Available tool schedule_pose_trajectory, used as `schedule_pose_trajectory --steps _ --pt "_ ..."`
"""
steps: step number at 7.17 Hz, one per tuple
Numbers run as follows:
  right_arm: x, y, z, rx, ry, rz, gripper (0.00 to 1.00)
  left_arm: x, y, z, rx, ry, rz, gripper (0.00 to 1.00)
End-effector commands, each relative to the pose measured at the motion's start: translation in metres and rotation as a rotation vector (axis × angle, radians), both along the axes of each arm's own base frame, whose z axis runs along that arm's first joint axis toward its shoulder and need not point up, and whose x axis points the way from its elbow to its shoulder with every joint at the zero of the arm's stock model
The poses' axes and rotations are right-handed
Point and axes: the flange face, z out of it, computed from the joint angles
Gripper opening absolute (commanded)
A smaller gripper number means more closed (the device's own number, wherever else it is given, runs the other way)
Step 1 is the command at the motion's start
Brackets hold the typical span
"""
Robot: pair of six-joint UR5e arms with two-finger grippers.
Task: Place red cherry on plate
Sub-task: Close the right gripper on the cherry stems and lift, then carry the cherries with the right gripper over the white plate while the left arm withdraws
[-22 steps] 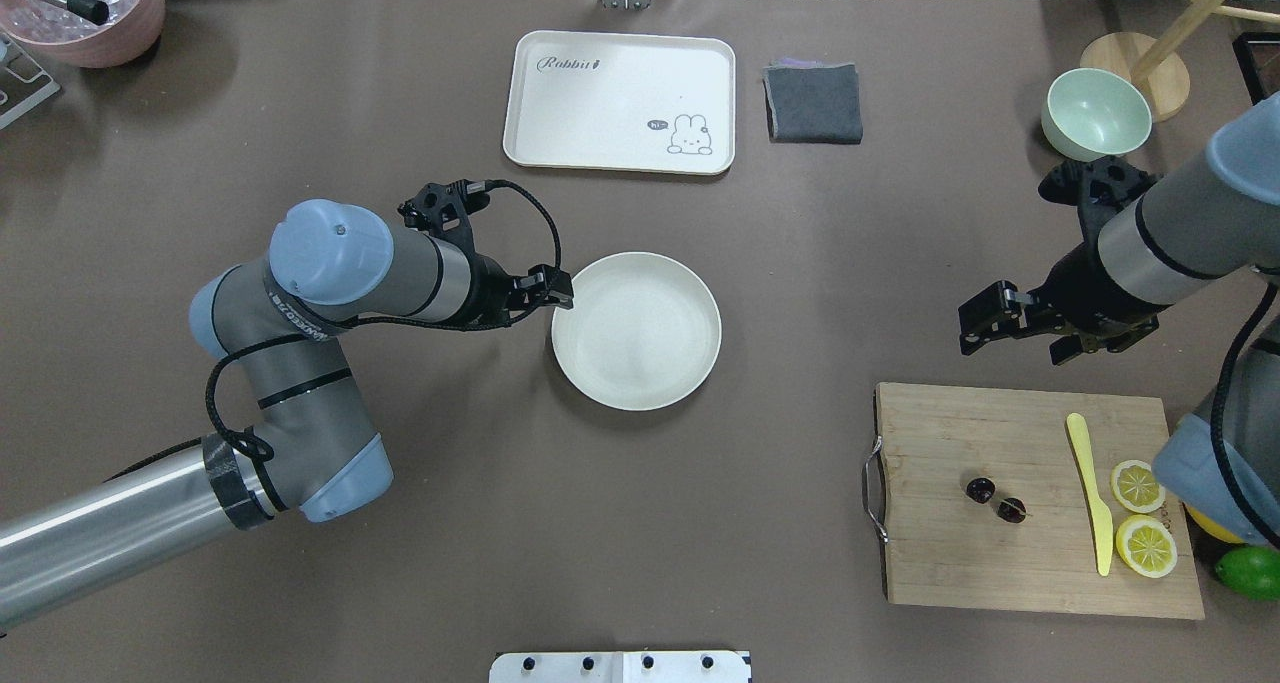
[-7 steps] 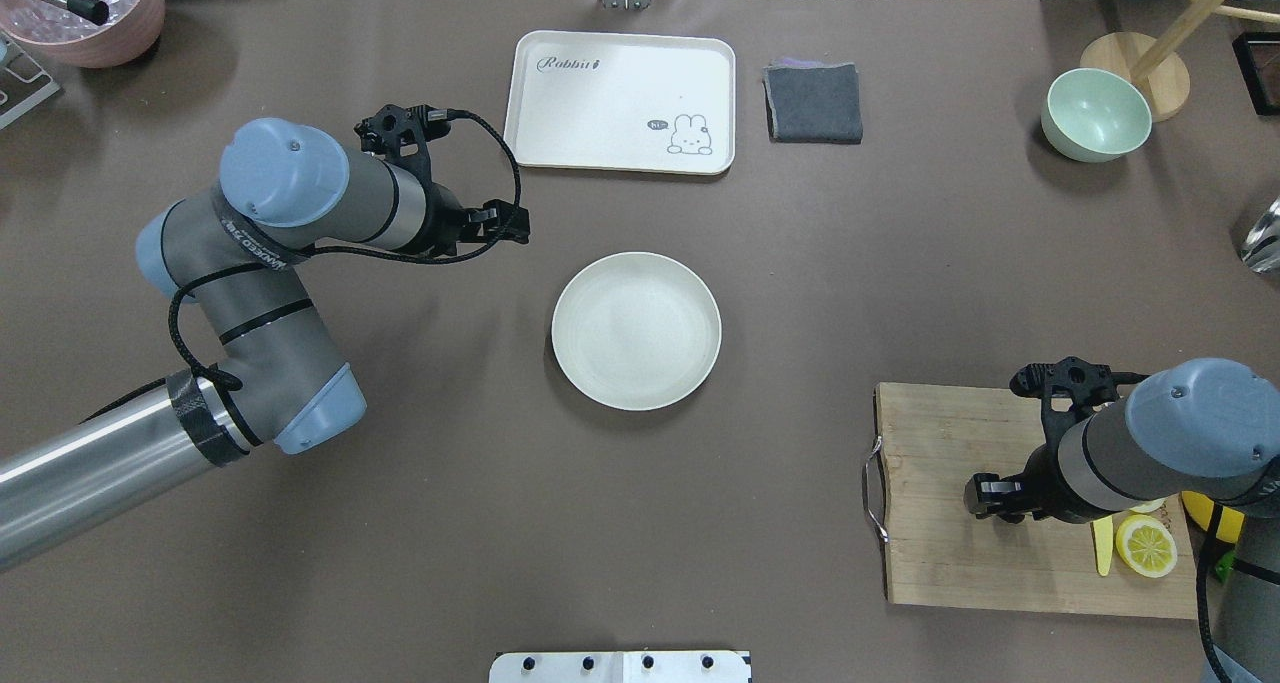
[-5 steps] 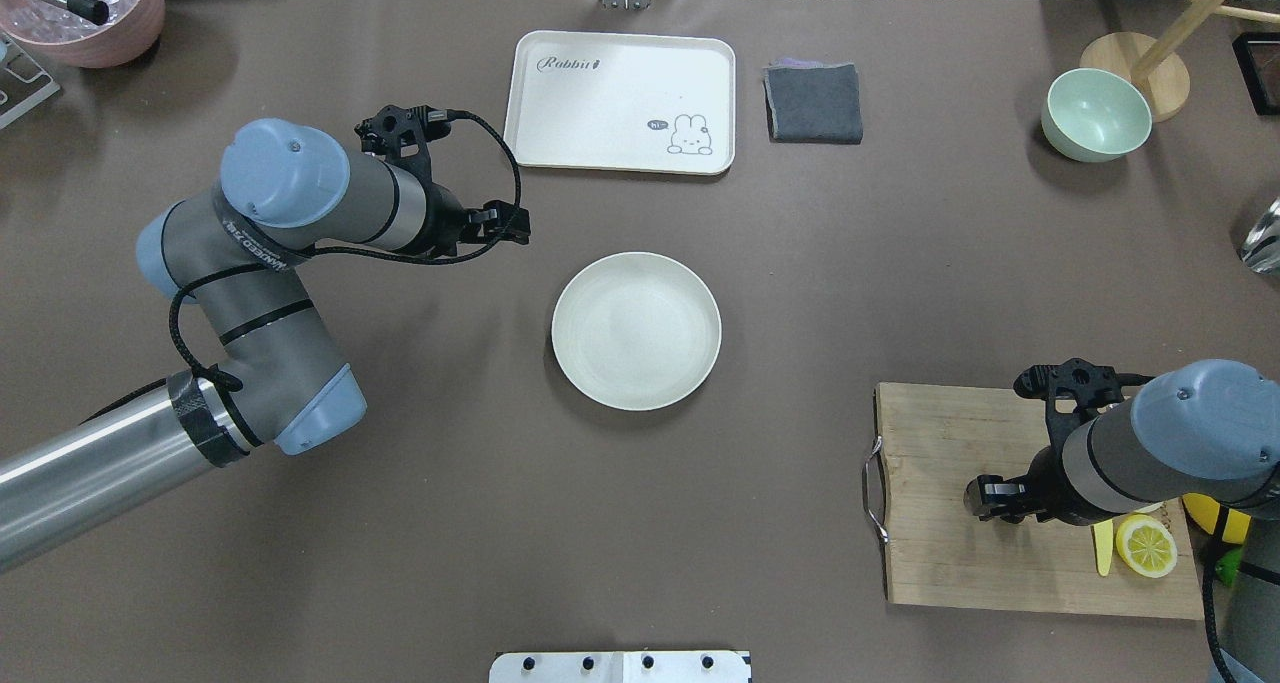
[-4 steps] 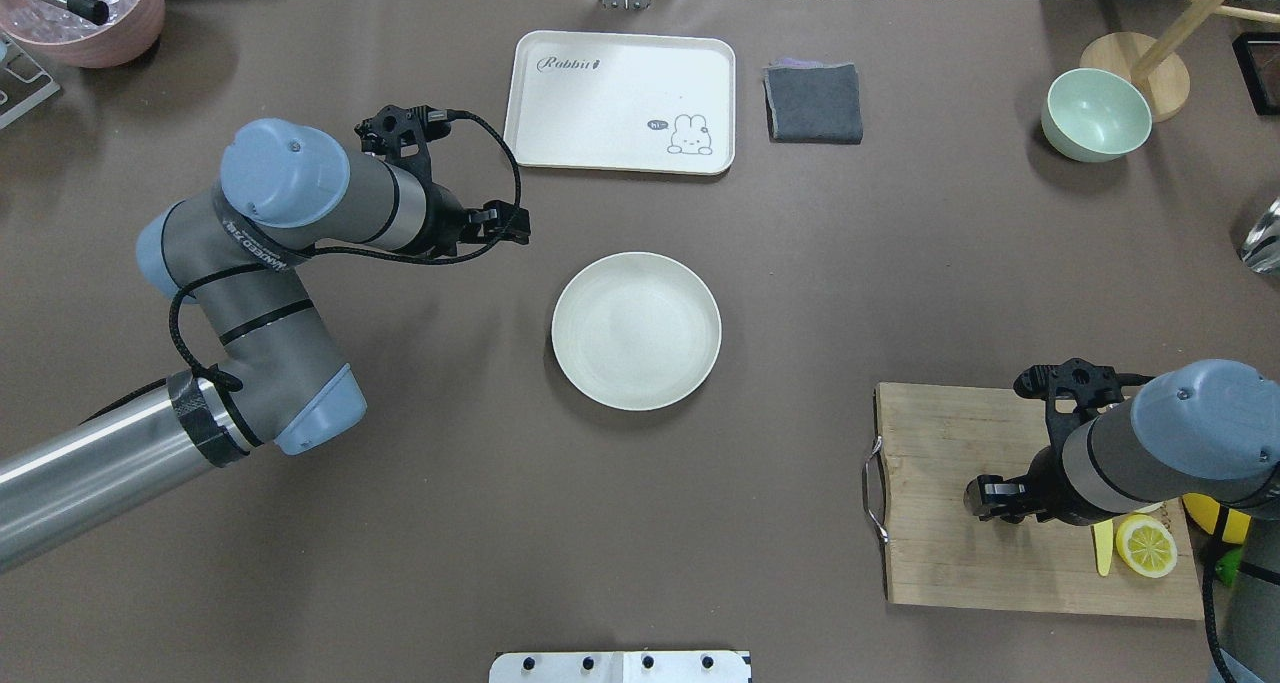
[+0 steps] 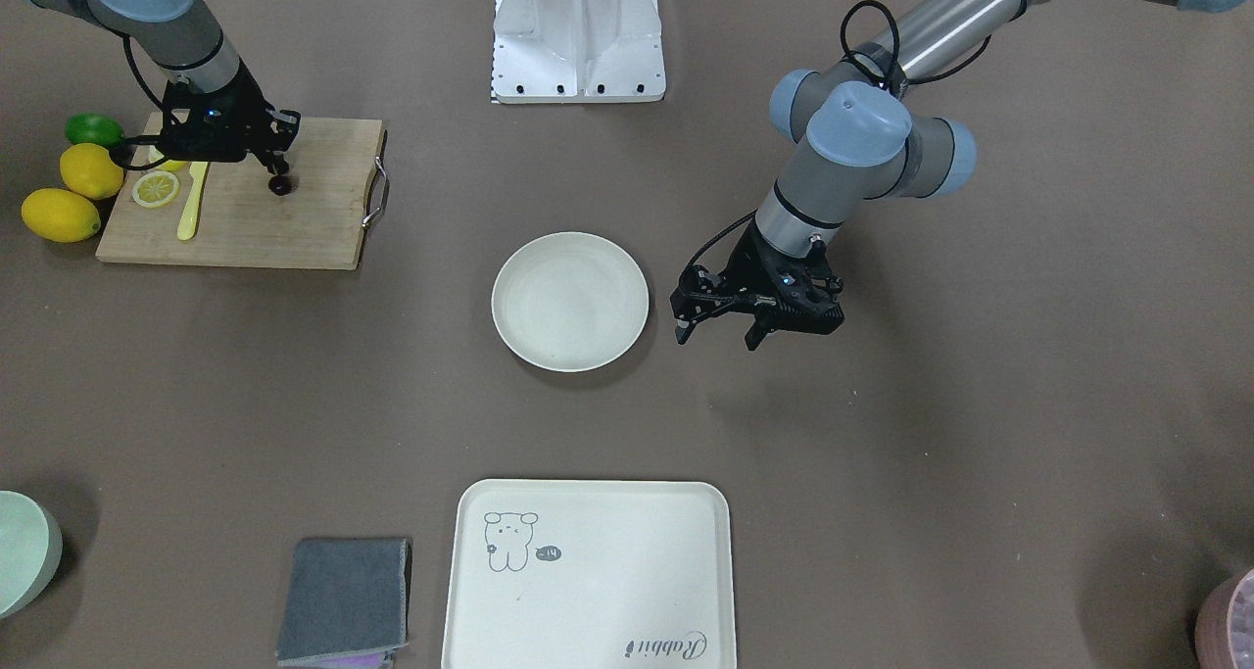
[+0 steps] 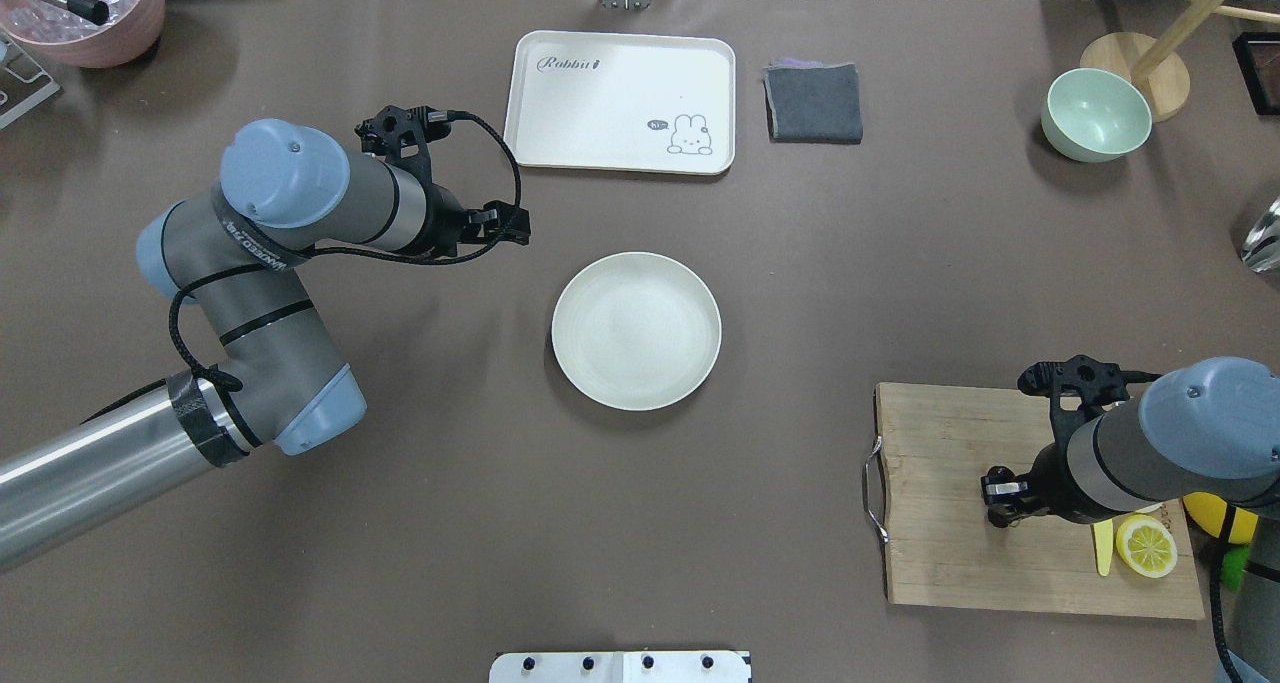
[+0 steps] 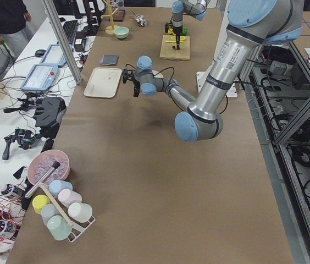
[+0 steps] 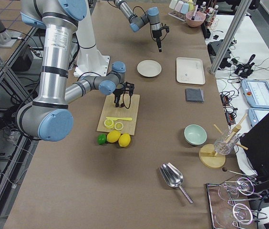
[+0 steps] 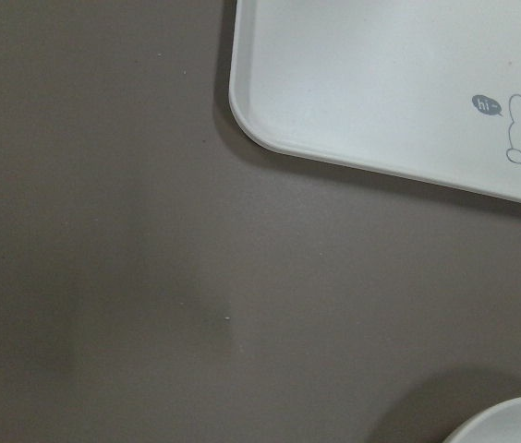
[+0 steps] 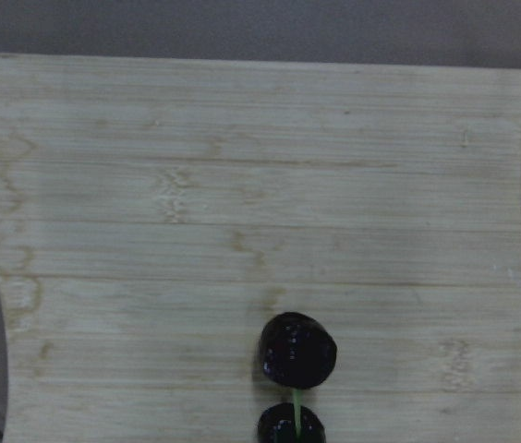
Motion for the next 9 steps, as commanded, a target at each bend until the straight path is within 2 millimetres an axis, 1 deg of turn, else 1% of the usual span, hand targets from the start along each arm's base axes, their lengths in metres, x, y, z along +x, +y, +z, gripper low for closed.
schedule_pose_trajectory --steps 1,2,3,4,5,6,7,8,9 --pt "0.011 -0.007 -0.022 0.013 -0.041 0.023 0.0 -0.029 -0.024 0.001 -0.002 0.002 -0.046 0.98" --pt "0.012 -0.013 -0.038 0.026 -0.071 0.033 0.0 -0.068 -0.05 0.011 -0.022 -0.001 -0.035 0.98" --pt "-0.006 -0.022 -0.058 0.041 -0.097 0.032 0.0 -0.124 -0.081 0.02 0.012 -0.038 -0.005 0.98" --pt "-0.028 -0.035 -0.091 0.05 -0.105 0.036 0.0 -0.178 -0.1 0.047 0.138 -0.111 0.062 0.98" --pt "-0.053 -0.051 -0.136 0.057 -0.094 0.049 0.0 -0.224 -0.111 0.078 0.185 -0.171 0.057 0.98" --pt "-0.076 -0.066 -0.186 0.07 -0.094 0.059 0.0 -0.254 -0.109 0.11 0.155 -0.196 0.027 0.98" --pt "-0.088 -0.076 -0.23 0.08 -0.103 0.068 0.0 -0.264 -0.105 0.135 0.135 -0.218 0.022 0.98" --pt "-0.108 -0.089 -0.256 0.096 -0.113 0.078 0.0 -0.308 -0.104 0.163 0.142 -0.257 0.009 0.98" --pt "-0.128 -0.104 -0.266 0.112 -0.098 0.097 0.0 -0.341 -0.107 0.187 0.202 -0.33 0.054 0.98"
